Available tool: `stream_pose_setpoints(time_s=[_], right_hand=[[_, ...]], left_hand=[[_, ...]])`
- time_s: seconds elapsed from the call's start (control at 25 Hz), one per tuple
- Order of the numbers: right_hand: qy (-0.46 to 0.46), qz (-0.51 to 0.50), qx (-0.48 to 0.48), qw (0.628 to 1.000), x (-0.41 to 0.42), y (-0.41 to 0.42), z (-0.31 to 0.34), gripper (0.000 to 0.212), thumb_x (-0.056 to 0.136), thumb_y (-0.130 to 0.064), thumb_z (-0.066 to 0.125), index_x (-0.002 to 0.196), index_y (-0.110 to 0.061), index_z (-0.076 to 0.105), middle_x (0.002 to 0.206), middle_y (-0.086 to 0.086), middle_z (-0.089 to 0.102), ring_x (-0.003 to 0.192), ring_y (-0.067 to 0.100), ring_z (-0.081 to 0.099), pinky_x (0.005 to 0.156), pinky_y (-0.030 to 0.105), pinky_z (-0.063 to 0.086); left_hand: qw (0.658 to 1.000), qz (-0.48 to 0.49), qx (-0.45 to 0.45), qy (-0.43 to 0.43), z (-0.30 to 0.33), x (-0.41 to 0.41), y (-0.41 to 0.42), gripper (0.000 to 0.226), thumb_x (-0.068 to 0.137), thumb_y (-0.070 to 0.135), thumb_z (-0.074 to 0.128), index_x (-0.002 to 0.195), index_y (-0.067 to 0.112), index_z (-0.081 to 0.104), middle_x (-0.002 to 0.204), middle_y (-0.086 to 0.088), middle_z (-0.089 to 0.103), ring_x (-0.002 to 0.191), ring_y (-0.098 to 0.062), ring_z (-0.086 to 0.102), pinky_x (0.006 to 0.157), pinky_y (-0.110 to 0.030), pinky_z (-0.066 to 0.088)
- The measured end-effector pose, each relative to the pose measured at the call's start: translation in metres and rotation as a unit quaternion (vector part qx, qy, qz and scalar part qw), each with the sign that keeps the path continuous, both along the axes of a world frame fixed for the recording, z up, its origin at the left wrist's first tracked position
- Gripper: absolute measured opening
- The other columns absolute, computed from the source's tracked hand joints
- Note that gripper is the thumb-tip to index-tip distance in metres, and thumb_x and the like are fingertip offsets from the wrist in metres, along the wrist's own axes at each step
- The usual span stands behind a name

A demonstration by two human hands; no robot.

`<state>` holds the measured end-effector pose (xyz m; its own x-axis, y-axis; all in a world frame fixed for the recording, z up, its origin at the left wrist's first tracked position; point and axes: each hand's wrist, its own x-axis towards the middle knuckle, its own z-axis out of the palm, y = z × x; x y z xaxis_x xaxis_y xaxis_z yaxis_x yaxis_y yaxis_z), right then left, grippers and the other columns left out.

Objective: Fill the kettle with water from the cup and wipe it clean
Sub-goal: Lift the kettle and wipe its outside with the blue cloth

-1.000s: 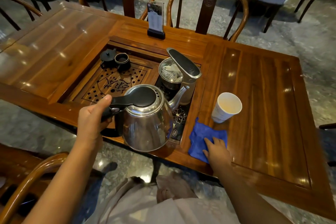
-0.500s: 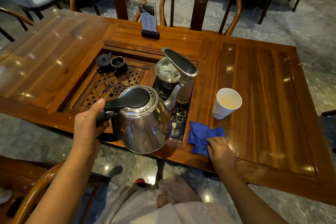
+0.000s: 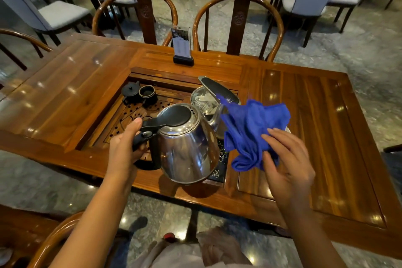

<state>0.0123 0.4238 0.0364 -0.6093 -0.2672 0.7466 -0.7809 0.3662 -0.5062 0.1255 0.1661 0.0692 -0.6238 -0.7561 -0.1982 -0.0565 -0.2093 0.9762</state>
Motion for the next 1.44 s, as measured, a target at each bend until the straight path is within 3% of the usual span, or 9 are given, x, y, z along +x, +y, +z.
stream_pose_setpoints(time_s=[0.32,0.56,0.64,0.76,0.92,1.08,1.2,1.32,1.44], right_hand=[[-0.248,0.109,-0.138,0.953,0.005,-0.062,-0.017,0.034,0.085,-0.02,0.041,0.109,-0.036,0.06,0.113,-0.007,0.057,0.11,-0.001,0.051,0.095,0.016,0.037],[-0.165,0.039,-0.131,0.977,-0.001,-0.093,0.003,0.047,0.094,-0.049,0.033,0.134,-0.023,0.033,0.123,0.0,0.036,0.116,0.022,0.039,0.099,0.042,0.034],[-0.164,0.059,-0.109,0.979,0.005,-0.099,0.008,0.063,0.092,-0.061,0.024,0.144,-0.026,0.021,0.148,0.016,0.022,0.136,0.027,0.023,0.111,0.033,0.02],[-0.166,0.056,-0.095,0.98,0.019,-0.108,0.021,0.07,0.088,-0.068,0.021,0.143,-0.024,0.019,0.153,0.019,0.016,0.141,0.019,0.012,0.111,0.021,0.015],[-0.022,-0.078,0.036,0.996,0.029,-0.132,0.039,0.058,0.091,-0.061,0.029,0.139,-0.03,0.029,0.15,0.012,0.026,0.139,0.03,0.021,0.104,0.058,0.026],[0.19,-0.059,0.176,0.964,0.02,-0.135,0.022,0.05,0.09,-0.051,0.048,0.136,-0.036,0.035,0.147,0.006,0.022,0.139,0.033,0.013,0.101,0.069,0.02],[0.28,-0.008,0.179,0.943,0.006,-0.114,-0.019,0.049,0.092,-0.049,0.047,0.138,-0.039,0.034,0.153,-0.001,0.014,0.142,0.027,0.006,0.1,0.07,0.021],[0.177,0.053,0.105,0.977,-0.004,-0.103,-0.033,0.048,0.097,-0.048,0.031,0.143,-0.042,0.021,0.157,-0.005,-0.006,0.143,0.027,0.0,0.105,0.055,0.023],[-0.013,0.04,-0.062,0.997,-0.002,-0.123,0.005,0.049,0.097,-0.048,0.023,0.144,-0.032,0.024,0.156,0.007,0.012,0.142,0.023,0.011,0.112,0.04,0.018]], left_hand=[[0.999,-0.031,0.036,0.026,0.022,-0.013,-0.001,0.037,0.069,0.053,0.057,0.049,0.022,0.064,0.036,0.008,0.042,0.03,-0.005,0.03,0.041,-0.017,0.025],[0.996,-0.073,0.023,0.035,0.037,-0.023,0.004,0.042,0.075,0.052,0.053,0.05,0.019,0.059,0.035,0.008,0.041,0.028,-0.004,0.027,0.035,-0.013,0.024],[0.997,-0.076,-0.016,0.02,0.042,-0.024,0.004,0.043,0.079,0.05,0.053,0.058,0.014,0.059,0.037,0.008,0.042,0.03,-0.005,0.03,0.039,-0.014,0.027],[0.997,-0.07,-0.046,0.005,0.049,-0.025,0.004,0.041,0.084,0.044,0.051,0.061,0.011,0.058,0.038,0.008,0.041,0.033,-0.005,0.03,0.04,-0.014,0.027],[0.997,-0.068,-0.03,0.02,0.052,-0.028,0.013,0.045,0.085,0.045,0.05,0.057,0.01,0.048,0.038,0.007,0.037,0.032,-0.007,0.027,0.038,-0.017,0.023],[0.999,-0.036,0.01,0.03,0.057,-0.032,0.015,0.036,0.084,0.043,0.052,0.061,0.015,0.05,0.036,0.008,0.038,0.029,-0.005,0.029,0.032,-0.016,0.021],[0.997,-0.06,0.007,0.039,0.06,-0.029,0.01,0.039,0.084,0.044,0.05,0.06,0.013,0.052,0.038,0.007,0.04,0.029,-0.005,0.029,0.031,-0.015,0.021],[0.992,-0.109,0.003,0.068,0.062,-0.026,0.006,0.044,0.085,0.046,0.047,0.056,0.014,0.046,0.042,0.005,0.037,0.031,-0.005,0.026,0.033,-0.016,0.016],[0.99,-0.126,-0.006,0.063,0.062,-0.026,0.003,0.045,0.086,0.048,0.046,0.057,0.014,0.047,0.045,0.004,0.036,0.033,-0.006,0.026,0.034,-0.017,0.017]])
